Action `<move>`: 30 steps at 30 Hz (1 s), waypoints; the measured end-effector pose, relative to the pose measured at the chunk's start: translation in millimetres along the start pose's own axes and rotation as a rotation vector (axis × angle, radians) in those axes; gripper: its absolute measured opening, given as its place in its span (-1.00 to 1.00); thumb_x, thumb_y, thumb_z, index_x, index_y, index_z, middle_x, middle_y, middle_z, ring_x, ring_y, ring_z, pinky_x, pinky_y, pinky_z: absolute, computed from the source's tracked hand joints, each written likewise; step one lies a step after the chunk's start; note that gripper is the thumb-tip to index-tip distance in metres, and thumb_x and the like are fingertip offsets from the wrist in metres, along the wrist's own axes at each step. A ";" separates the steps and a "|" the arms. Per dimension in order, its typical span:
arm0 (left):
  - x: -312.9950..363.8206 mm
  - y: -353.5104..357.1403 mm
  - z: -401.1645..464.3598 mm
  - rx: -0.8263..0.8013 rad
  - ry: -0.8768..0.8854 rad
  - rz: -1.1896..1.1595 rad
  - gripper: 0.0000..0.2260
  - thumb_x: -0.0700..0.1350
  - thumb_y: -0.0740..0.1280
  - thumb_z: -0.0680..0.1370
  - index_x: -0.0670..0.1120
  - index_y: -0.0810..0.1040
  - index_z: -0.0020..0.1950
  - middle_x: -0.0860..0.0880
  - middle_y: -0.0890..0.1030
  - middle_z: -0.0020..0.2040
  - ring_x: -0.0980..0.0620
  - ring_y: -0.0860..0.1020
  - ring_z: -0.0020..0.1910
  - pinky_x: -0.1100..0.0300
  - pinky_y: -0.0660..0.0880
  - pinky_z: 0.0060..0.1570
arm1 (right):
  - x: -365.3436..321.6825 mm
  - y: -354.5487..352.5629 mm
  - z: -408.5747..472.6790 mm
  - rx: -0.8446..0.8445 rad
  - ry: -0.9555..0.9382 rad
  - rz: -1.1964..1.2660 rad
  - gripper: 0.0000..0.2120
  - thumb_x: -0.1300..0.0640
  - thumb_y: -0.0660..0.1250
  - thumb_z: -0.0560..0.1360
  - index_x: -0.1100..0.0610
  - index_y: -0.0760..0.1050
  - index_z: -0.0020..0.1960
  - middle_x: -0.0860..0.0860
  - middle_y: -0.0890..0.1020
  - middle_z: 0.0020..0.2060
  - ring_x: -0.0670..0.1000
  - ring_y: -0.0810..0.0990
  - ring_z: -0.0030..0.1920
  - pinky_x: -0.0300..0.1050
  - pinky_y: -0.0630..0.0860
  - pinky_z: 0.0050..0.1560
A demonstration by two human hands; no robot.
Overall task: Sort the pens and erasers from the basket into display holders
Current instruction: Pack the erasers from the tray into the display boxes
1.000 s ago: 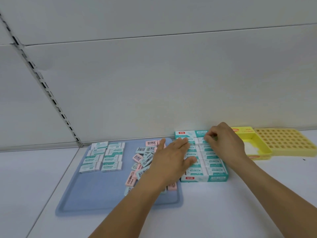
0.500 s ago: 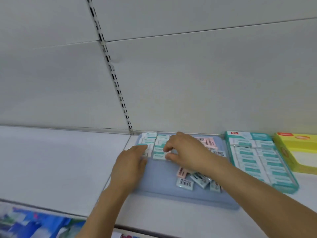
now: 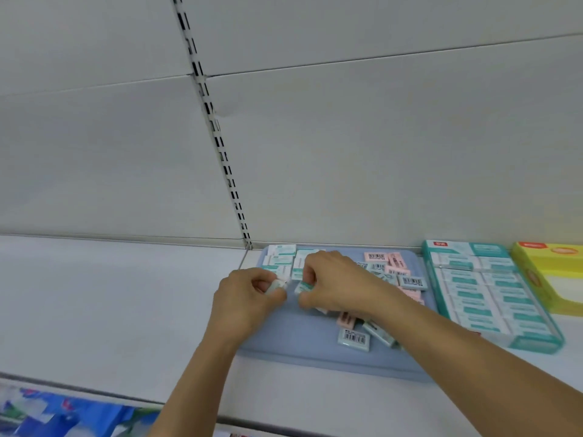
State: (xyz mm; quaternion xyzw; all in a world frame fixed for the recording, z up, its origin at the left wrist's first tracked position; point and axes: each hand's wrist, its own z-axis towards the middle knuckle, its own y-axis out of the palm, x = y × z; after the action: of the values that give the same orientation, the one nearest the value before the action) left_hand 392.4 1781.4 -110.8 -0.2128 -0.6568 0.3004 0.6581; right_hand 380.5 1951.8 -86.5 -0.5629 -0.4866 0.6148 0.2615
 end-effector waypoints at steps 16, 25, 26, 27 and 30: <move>83.9 62.1 -27.0 -0.424 -0.182 -0.993 -0.90 -0.26 0.34 0.54 -0.19 0.65 -0.08 -0.09 0.69 -0.20 0.03 0.61 -0.24 0.17 0.59 -0.13 | 159.4 -71.9 -107.2 0.633 0.531 0.856 -0.89 0.33 0.29 0.54 0.35 0.53 -0.12 0.19 0.60 -0.41 -0.01 0.44 -0.57 -0.21 0.41 -0.61; 99.2 75.6 -31.7 -0.471 -0.246 -1.123 -0.75 -0.17 0.42 0.41 -0.26 0.63 0.04 -0.18 0.70 -0.10 -0.04 0.63 -0.14 0.20 0.64 -0.17 | 158.5 -52.4 -98.1 0.473 0.586 0.483 -0.93 0.20 0.27 0.56 0.14 0.43 -0.11 0.10 0.66 -0.36 0.02 0.53 -0.48 -0.10 0.46 -0.45; 100.3 75.5 -32.6 -0.488 -0.261 -1.166 -0.73 -0.16 0.42 0.39 -0.27 0.63 0.03 -0.20 0.69 -0.08 -0.04 0.64 -0.13 0.20 0.64 -0.18 | 158.3 -52.1 -98.1 0.461 0.578 0.391 -0.92 0.17 0.27 0.56 0.13 0.44 -0.11 0.07 0.67 -0.35 0.01 0.57 -0.43 -0.06 0.52 -0.37; 101.2 75.4 -33.8 -0.506 -0.278 -1.207 -0.73 -0.16 0.42 0.39 -0.27 0.63 0.02 -0.21 0.69 -0.06 -0.04 0.65 -0.12 0.20 0.64 -0.18 | 157.8 -52.7 -98.4 0.444 0.568 0.301 -0.91 0.15 0.27 0.55 0.14 0.46 -0.11 0.05 0.67 -0.34 0.01 0.61 -0.36 -0.02 0.57 -0.26; 103.5 77.2 -37.1 -0.539 -0.317 -1.307 -0.74 -0.17 0.40 0.41 -0.28 0.62 0.04 -0.26 0.67 0.02 -0.06 0.67 -0.08 0.17 0.65 -0.15 | 156.2 -53.8 -99.8 0.401 0.560 0.099 -0.86 0.08 0.29 0.56 0.13 0.48 -0.12 0.02 0.65 -0.26 0.01 0.62 -0.21 0.00 0.56 -0.14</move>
State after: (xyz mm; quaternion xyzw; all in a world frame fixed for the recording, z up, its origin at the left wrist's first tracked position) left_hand 415.7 1911.8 -88.3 0.1145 -0.7886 -0.2997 0.5246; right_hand 426.9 2138.9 -96.1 -0.6699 -0.2377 0.5318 0.4603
